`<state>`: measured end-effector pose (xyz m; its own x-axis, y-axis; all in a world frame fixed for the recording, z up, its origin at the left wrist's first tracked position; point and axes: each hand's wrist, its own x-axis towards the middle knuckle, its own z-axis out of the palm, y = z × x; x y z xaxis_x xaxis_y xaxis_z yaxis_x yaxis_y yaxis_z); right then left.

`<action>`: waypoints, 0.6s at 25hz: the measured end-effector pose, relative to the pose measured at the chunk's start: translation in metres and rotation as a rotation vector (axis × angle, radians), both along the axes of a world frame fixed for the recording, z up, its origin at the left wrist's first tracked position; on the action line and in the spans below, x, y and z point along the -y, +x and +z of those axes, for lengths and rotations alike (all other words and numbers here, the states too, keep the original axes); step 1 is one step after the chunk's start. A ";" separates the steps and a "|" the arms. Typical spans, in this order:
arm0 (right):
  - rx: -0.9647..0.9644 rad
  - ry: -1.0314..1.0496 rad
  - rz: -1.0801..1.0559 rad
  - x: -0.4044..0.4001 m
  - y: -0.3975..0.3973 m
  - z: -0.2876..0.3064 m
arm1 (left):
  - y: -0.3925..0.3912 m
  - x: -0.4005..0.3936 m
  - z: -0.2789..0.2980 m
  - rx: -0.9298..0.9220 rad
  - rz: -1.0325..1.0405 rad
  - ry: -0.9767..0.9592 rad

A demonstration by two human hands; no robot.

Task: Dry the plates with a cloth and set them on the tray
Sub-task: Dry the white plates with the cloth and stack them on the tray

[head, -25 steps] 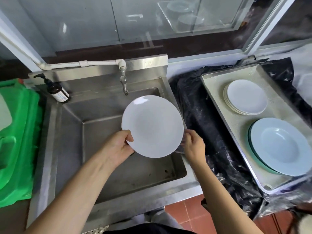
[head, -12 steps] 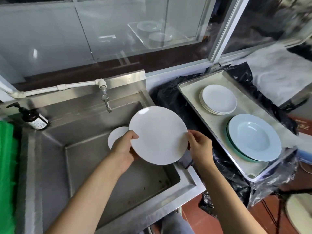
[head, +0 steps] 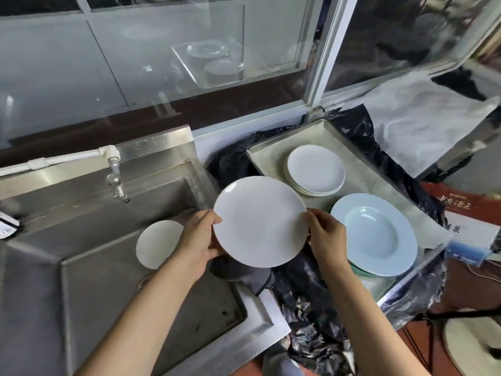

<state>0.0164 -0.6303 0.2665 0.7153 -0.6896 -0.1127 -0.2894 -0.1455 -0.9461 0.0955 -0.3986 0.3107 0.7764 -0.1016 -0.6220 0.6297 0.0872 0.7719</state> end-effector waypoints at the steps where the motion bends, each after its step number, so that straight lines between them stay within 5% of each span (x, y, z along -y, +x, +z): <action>1: -0.001 0.025 -0.003 0.017 0.003 -0.001 | 0.003 0.016 -0.002 -0.004 -0.007 0.002; 15: -0.164 0.050 -0.048 0.224 0.091 -0.043 | 0.084 0.219 -0.061 0.015 -0.013 0.148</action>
<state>0.1077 -0.8544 0.2238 0.6506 -0.7134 -0.2602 -0.4459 -0.0816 -0.8914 0.1791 -0.6179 0.2498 0.7847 -0.0199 -0.6196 0.6188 -0.0360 0.7848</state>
